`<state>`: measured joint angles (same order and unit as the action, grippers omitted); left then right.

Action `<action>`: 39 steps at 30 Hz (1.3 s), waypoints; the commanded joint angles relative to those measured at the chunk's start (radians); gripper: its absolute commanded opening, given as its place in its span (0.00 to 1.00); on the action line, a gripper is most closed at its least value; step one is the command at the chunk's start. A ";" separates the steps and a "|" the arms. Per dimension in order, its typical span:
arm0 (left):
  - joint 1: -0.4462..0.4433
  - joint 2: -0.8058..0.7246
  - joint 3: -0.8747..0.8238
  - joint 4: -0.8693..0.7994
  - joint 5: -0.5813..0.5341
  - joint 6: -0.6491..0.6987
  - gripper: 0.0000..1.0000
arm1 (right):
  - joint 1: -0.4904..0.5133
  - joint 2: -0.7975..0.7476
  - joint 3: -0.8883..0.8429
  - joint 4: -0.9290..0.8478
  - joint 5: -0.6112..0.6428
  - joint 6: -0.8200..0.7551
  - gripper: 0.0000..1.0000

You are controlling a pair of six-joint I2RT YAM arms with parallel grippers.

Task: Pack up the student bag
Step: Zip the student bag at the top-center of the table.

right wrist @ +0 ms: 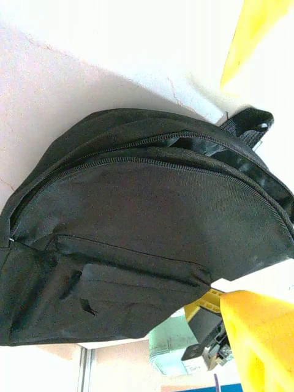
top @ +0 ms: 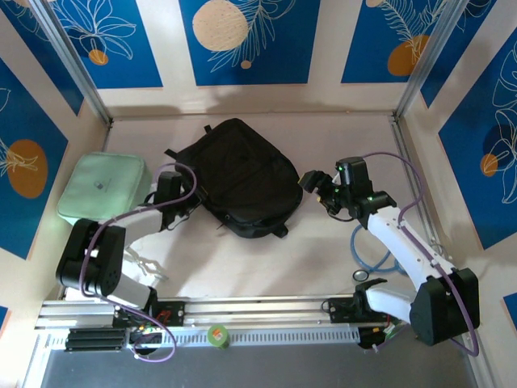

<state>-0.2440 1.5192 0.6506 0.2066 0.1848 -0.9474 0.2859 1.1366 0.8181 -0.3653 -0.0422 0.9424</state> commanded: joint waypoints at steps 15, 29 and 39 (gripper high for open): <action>-0.046 0.000 0.086 0.143 0.173 -0.102 0.00 | 0.158 0.006 0.101 -0.093 0.015 -0.149 0.73; -0.243 -0.019 0.186 0.089 0.092 -0.103 0.00 | 0.534 0.147 0.153 -0.091 0.308 -0.026 0.57; -0.260 0.011 0.161 0.136 0.090 -0.123 0.00 | 0.534 0.266 0.209 -0.170 0.287 0.110 0.57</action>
<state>-0.4889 1.5257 0.7952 0.2710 0.2607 -1.0622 0.8181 1.3926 0.9802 -0.4984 0.2325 0.9871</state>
